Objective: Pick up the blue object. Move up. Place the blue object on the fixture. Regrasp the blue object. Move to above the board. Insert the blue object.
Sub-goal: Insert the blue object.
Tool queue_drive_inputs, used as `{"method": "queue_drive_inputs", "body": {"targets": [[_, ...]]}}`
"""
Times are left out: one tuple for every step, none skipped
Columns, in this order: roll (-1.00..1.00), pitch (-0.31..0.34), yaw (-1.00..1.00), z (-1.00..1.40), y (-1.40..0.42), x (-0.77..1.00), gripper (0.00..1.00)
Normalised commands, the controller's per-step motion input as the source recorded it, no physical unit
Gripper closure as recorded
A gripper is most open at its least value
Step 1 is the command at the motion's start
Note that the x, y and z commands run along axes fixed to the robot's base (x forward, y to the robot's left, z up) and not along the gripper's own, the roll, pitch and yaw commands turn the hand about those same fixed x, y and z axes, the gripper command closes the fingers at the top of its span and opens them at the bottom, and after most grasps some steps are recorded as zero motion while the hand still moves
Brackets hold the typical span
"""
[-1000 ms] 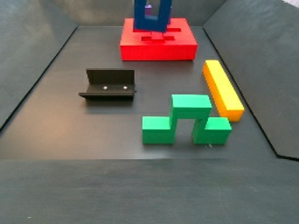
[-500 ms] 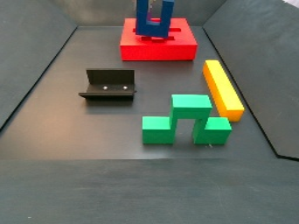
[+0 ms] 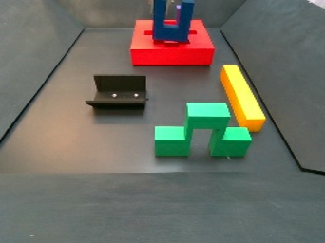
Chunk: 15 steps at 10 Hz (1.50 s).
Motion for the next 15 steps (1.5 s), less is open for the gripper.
{"method": "queue_drive_inputs", "body": {"targets": [[-0.03, -0.043, 0.16, -0.16, 0.02, 0.00, 1.00], [0.00, -0.039, 0.06, -0.13, 0.13, 0.00, 1.00], [0.00, -0.023, 0.00, -0.09, 0.17, -0.03, 1.00], [0.00, -0.003, 0.00, -0.04, 0.18, -0.07, 1.00], [0.00, 0.000, 0.00, -0.03, 0.15, -0.07, 1.00], [-0.01, -0.029, 0.00, -0.11, 0.04, -0.13, 1.00], [0.00, -0.034, 0.00, -0.19, 0.00, -0.15, 1.00], [0.00, -0.023, 0.00, -0.17, -0.04, -0.14, 1.00], [0.06, -0.024, 0.00, -0.17, -0.15, -0.11, 1.00], [0.10, -0.031, 0.00, -0.19, -0.29, -0.06, 1.00], [0.13, -0.036, 0.00, -0.24, -0.30, -0.02, 1.00], [0.05, -0.084, 0.00, -0.38, -0.13, 0.00, 1.00], [0.03, -0.081, 0.00, -0.54, -0.01, 0.15, 1.00], [0.01, -0.061, 0.04, -0.65, 0.00, 0.32, 1.00], [0.02, -0.053, 0.10, -0.68, 0.02, 0.38, 1.00]]}}
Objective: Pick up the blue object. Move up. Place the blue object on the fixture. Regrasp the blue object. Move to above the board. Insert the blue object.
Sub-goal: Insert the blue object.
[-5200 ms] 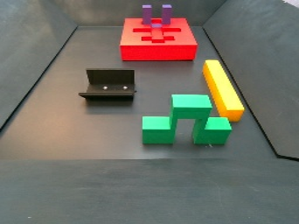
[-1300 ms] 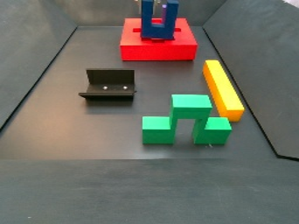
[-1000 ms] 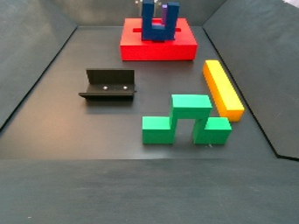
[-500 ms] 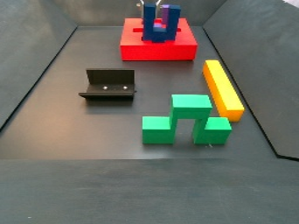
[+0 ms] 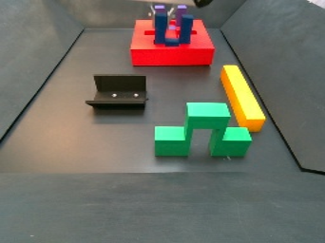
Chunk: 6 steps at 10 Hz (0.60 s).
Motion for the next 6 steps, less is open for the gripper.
{"method": "queue_drive_inputs", "body": {"targets": [[0.02, -0.057, 0.11, -0.68, 0.01, 0.38, 1.00], [0.00, -0.044, 0.09, -0.77, 0.01, 0.44, 1.00], [0.00, -0.044, 0.07, -0.75, 0.01, 0.43, 1.00], [0.00, -0.017, 0.00, -0.41, 0.00, 0.09, 1.00], [-0.03, 0.000, 0.00, -0.05, 0.00, 0.00, 1.00], [0.00, 0.000, 0.00, 0.00, 0.00, 0.00, 1.00]]}}
